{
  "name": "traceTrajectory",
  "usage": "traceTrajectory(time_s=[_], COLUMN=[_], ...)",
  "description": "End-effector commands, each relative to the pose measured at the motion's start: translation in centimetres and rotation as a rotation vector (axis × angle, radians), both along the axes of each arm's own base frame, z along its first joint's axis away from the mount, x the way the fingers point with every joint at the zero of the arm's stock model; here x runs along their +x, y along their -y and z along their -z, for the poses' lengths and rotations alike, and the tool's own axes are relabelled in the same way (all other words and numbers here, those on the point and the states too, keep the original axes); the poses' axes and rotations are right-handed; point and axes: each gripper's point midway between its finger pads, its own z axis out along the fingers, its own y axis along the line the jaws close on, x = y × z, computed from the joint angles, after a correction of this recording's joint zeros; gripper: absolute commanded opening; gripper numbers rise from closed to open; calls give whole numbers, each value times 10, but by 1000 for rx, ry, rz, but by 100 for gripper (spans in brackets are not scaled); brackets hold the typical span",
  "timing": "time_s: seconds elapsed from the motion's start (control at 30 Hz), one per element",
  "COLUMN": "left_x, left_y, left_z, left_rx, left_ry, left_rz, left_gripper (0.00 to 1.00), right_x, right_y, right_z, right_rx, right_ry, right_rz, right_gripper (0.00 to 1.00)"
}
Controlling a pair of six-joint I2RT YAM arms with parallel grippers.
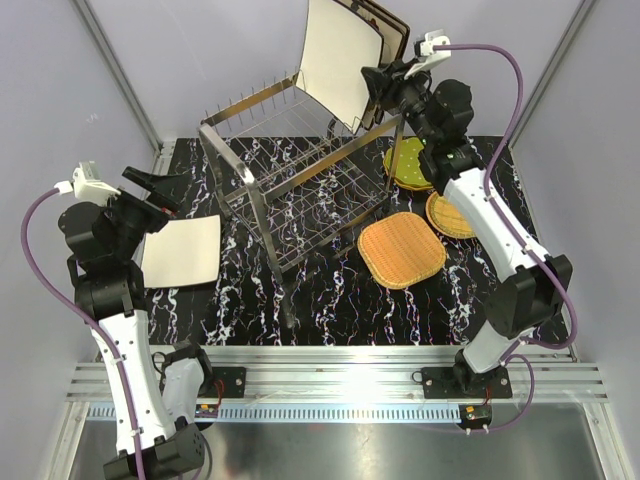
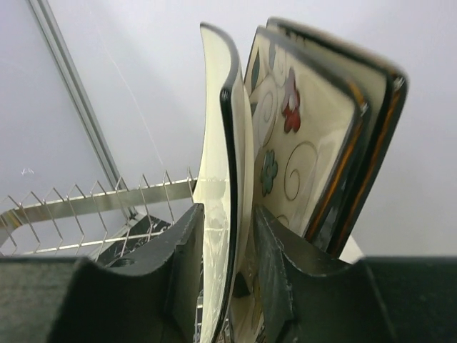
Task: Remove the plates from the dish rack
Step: Grab a plate with the right arm
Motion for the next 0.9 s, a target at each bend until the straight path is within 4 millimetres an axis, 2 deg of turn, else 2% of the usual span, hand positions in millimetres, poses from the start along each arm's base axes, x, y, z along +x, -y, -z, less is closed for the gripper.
traceTrajectory(time_s=[0.0, 0.23, 0.47, 0.87], left_x=[-4, -1, 0, 2], left_y=[5, 4, 4, 4], left_z=[-19, -18, -18, -19], left_rx=[19, 17, 16, 12], left_ry=[70, 67, 68, 70], left_rz=[23, 23, 23, 24], left_gripper=[99, 99, 99, 99], right_x=[11, 25, 33, 48], right_y=[27, 24, 18, 19], right_z=[-32, -20, 6, 34], right_rx=[45, 33, 15, -25], right_ry=[78, 46, -18, -68], right_rz=[80, 71, 59, 84], right_gripper=[41, 45, 45, 45])
